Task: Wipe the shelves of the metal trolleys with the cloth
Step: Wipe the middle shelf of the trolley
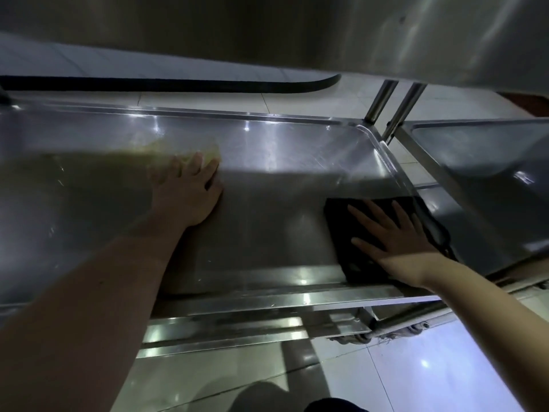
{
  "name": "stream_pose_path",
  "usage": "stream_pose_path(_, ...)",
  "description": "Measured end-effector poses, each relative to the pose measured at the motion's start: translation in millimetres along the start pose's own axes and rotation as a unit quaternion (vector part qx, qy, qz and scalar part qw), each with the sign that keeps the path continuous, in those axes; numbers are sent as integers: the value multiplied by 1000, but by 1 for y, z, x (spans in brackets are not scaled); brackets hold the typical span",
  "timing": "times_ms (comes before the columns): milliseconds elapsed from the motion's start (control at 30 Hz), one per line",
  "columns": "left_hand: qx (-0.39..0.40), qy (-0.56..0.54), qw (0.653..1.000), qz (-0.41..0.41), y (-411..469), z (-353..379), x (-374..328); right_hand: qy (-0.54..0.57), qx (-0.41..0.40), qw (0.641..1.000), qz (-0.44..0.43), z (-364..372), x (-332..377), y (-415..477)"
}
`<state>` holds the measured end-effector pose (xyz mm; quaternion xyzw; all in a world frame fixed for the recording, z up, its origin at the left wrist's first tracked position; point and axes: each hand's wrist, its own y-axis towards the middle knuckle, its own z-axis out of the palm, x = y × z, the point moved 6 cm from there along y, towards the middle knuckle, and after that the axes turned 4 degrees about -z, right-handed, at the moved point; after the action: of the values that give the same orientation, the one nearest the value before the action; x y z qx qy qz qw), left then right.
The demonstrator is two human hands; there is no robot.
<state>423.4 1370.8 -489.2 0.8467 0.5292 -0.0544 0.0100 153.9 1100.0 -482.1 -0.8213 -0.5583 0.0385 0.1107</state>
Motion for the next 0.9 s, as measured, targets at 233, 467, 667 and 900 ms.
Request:
stream_pose_path(233,9,15,1000,11,0,-1,-1,-100,-11,993,-63,-11,-17,76)
stream_pose_path(467,-9,25,1000,12,3,3,-1,-81,23,995,50,-54,-9,198)
stream_pose_path(667,0,34,999,1,3,3,-2,-16,-16,998,52,-48,-12,184)
stream_pose_path(900,9,17,1000,-3,-5,-3,-4,-74,31,997,17,0,6,37)
